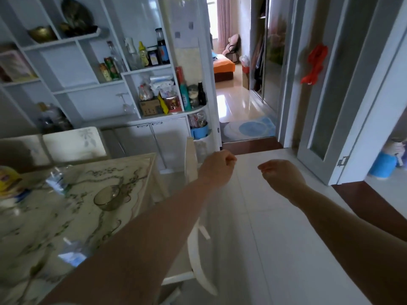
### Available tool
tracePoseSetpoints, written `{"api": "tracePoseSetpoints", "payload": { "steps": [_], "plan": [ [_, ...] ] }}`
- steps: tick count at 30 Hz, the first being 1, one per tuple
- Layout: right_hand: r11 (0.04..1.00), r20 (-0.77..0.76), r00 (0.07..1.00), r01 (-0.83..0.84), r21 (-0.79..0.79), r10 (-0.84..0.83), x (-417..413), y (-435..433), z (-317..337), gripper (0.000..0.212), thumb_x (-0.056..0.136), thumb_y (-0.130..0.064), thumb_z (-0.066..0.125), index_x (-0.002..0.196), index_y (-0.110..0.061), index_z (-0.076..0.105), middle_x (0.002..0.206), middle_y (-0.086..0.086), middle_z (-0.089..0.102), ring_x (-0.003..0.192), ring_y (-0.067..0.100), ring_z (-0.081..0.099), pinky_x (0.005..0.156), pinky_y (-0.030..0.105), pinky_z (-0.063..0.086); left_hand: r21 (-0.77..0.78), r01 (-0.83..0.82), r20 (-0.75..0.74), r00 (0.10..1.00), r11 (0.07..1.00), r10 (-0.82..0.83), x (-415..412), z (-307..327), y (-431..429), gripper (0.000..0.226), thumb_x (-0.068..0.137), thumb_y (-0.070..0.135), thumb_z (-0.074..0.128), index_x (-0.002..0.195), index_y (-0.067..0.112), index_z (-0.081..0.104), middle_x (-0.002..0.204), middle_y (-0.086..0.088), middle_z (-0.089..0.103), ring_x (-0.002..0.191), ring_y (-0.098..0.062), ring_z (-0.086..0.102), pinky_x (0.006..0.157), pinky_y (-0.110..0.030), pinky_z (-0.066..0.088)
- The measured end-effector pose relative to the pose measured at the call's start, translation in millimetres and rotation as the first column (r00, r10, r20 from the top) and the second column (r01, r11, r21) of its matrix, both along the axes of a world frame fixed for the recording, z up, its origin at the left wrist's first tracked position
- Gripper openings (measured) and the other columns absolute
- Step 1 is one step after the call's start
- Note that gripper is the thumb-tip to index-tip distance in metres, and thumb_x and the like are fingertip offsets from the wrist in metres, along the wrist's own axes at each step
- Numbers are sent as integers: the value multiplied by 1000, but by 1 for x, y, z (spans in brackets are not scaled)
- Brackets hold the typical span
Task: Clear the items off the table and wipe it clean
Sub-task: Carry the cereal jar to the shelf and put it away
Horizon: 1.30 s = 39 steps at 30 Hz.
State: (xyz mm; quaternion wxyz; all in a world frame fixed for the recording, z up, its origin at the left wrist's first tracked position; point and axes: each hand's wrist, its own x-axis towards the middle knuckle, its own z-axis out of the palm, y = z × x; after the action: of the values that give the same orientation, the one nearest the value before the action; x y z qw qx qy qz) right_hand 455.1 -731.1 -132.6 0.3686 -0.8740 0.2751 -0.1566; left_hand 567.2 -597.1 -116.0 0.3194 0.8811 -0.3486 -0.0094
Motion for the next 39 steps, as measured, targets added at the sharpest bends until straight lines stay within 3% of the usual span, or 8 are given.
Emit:
{"api": "tracePoseSetpoints", "payload": {
  "steps": [6, 11, 21, 25, 28, 32, 36, 39],
  "plan": [
    [996, 4, 997, -82, -17, 82, 66, -42, 0, 29, 88, -9, 53, 108, -20, 70, 112, -4, 69, 99, 11, 61, 92, 28, 46, -23, -89, 22, 996, 996, 90, 69, -4, -33, 20, 96, 22, 53, 104, 12, 69, 102, -5, 70, 94, -19, 65, 90, -35, 53],
    [985, -2, 990, -141, -103, 141, 155, -79, -4, 24, 89, -12, 55, 105, -21, 70, 111, -1, 69, 100, 15, 62, 94, 37, 50, -73, -177, 54, 982, 981, 181, 149, -12, -62, 21, 97, 22, 51, 103, 10, 68, 97, -4, 69, 86, -11, 60, 76, -19, 42],
    [919, -123, 945, -323, -227, 302, 373, -125, -6, 24, 94, -18, 48, 102, -24, 70, 107, 0, 68, 81, 7, 54, 71, 16, 42, -94, -373, -32, 928, 923, 372, 337, -13, -102, 21, 96, 22, 52, 105, 13, 68, 103, -5, 69, 96, -21, 63, 87, -31, 49],
    [913, -108, 922, -384, -136, 371, 430, -121, -3, 26, 95, -16, 50, 111, -24, 68, 118, -1, 65, 100, 13, 60, 90, 27, 48, -98, -448, -63, 894, 889, 443, 389, -15, -95, 20, 95, 22, 52, 105, 12, 68, 102, -6, 69, 95, -22, 63, 90, -39, 51],
    [890, -88, 895, -445, -102, 437, 478, -116, -10, 25, 94, -16, 51, 108, -26, 69, 117, -1, 65, 99, 15, 61, 88, 29, 51, -131, -526, -137, 849, 840, 511, 423, -20, -84, 17, 94, 20, 55, 104, 18, 68, 100, -2, 70, 90, -20, 65, 86, -40, 55],
    [818, -114, 825, -565, -113, 554, 543, -107, -22, 29, 94, -15, 47, 107, -31, 67, 115, -6, 64, 85, 9, 59, 66, 14, 44, -92, -635, -121, 772, 767, 624, 460, -25, -68, 19, 93, 20, 56, 106, 20, 69, 104, -1, 71, 96, -18, 66, 84, -30, 53],
    [755, -81, 760, -650, -84, 645, 610, -105, -26, 29, 93, -17, 48, 106, -31, 70, 122, -7, 64, 107, 13, 60, 87, 19, 40, -55, -749, -126, 661, 660, 740, 504, -30, -71, 19, 92, 21, 55, 105, 19, 69, 103, -4, 71, 95, -23, 66, 83, -30, 53],
    [713, -88, 719, -695, -91, 689, 652, -112, -30, 28, 93, -20, 48, 109, -31, 69, 126, -10, 59, 115, 12, 55, 85, 17, 33, -38, -801, -124, 597, 598, 792, 532, -32, -78, 21, 91, 20, 55, 106, 19, 69, 104, -3, 71, 98, -22, 65, 85, -31, 52]
  ]
}}
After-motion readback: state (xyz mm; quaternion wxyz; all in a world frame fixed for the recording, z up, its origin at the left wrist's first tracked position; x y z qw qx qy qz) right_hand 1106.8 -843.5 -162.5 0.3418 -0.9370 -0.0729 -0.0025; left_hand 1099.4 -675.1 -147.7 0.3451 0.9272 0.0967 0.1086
